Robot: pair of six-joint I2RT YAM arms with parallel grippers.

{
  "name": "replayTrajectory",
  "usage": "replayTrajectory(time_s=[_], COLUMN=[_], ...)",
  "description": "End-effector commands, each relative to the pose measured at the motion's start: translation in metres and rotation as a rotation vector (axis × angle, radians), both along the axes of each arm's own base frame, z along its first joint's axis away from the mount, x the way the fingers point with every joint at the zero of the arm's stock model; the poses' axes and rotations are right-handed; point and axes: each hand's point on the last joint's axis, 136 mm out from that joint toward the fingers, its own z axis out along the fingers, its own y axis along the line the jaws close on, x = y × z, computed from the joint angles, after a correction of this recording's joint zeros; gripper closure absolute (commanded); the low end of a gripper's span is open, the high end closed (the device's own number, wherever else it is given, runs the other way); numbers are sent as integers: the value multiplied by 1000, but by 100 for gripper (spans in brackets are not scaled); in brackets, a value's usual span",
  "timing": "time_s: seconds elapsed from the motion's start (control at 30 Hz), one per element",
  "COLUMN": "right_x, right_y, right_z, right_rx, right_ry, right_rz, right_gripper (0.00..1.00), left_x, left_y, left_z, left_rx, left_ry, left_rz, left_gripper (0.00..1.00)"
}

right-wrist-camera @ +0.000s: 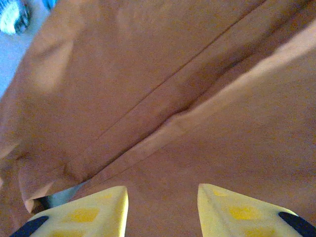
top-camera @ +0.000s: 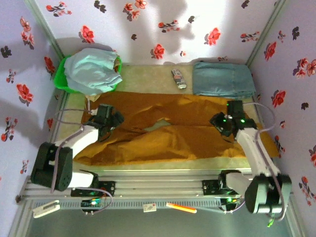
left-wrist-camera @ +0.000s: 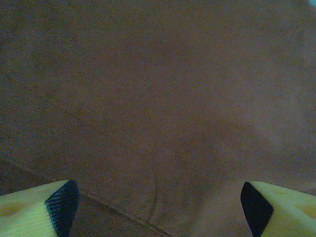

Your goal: Fold and stack the trousers

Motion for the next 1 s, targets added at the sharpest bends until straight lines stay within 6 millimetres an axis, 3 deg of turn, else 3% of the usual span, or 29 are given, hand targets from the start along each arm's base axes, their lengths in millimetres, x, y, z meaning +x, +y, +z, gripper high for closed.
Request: replayTrajectory(time_s=[0.0, 0.1, 0.23, 0.33, 0.37, 0.5, 0.7, 0.77, 0.83, 0.97], right_x=[32, 31, 18, 1, -6, -28, -51, -51, -44, -7], right_y=[46, 72, 85, 89, 89, 97, 139, 151, 149, 112], right_z=[-14, -47, -80, -98, -104, -120, -133, -126, -111, -39], right_rx=[86, 98, 132, 144, 149, 189, 272, 322, 291, -3], right_ry=[-78, -27, 30, 75, 95, 147, 214, 214, 197, 54], right_rz=[44, 85, 93, 87, 83, 78, 129, 152, 173, 225], right_gripper=[59, 59, 58, 44, 43, 37, 31, 34, 35, 33], left_x=[-6, -26, -57, -74, -78, -84, -71, -62, -49, -30], left_y=[14, 35, 67, 89, 96, 119, 142, 141, 135, 127], left_z=[-21, -42, -58, -54, -52, -42, -30, -19, -4, 36], left_rx=[55, 56, 34, 10, -10, -52, -67, -81, -109, -90], left_ry=[60, 134, 228, 226, 214, 165, 168, 172, 143, 61], left_rz=[65, 173, 334, 446, 487, 576, 567, 542, 508, 462], left_gripper=[11, 11, 11, 12, 12, 14, 16, 17, 18, 16])
